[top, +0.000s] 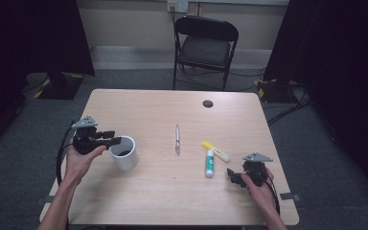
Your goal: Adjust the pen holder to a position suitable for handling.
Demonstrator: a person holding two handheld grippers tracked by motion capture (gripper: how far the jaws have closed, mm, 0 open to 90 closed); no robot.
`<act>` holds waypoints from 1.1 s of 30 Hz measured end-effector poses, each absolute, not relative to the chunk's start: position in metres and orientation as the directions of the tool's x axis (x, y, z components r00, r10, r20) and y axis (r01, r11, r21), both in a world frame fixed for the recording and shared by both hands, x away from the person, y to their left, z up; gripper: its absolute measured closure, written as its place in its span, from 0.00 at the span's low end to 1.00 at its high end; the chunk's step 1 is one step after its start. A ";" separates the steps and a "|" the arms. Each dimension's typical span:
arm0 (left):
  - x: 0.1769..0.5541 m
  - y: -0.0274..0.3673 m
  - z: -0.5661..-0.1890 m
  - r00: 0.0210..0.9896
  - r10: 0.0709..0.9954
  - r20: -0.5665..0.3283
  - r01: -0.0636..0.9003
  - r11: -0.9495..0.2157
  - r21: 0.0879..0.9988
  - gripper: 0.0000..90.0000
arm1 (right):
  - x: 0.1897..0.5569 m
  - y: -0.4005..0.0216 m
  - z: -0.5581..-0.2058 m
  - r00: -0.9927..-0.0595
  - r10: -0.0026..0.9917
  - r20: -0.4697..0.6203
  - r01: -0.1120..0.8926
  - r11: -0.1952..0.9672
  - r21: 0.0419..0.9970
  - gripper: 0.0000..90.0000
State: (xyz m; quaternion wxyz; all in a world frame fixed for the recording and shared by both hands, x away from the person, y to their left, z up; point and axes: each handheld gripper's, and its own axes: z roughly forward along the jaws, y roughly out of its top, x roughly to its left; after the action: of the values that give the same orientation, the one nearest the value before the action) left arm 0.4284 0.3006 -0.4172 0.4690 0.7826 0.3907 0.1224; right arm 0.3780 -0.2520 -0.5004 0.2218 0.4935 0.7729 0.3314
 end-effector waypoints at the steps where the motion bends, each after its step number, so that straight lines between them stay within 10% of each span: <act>1: 0.428 0.301 -0.417 0.665 0.726 -0.175 0.497 -0.255 0.830 0.67 | 0.378 -0.252 -0.500 -0.415 0.910 -0.016 0.616 0.293 0.731 0.12; 33: 0.433 0.295 -0.431 0.648 0.750 -0.132 0.521 -0.310 0.796 0.88 | 0.378 -0.252 -0.500 -0.414 0.910 -0.017 0.616 0.293 0.732 0.12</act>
State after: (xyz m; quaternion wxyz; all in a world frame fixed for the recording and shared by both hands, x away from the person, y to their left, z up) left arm 0.4326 0.2951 -0.4308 0.4320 0.7984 0.3979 0.1328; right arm 0.3780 -0.2519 -0.5004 0.2224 0.4936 0.7728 0.3313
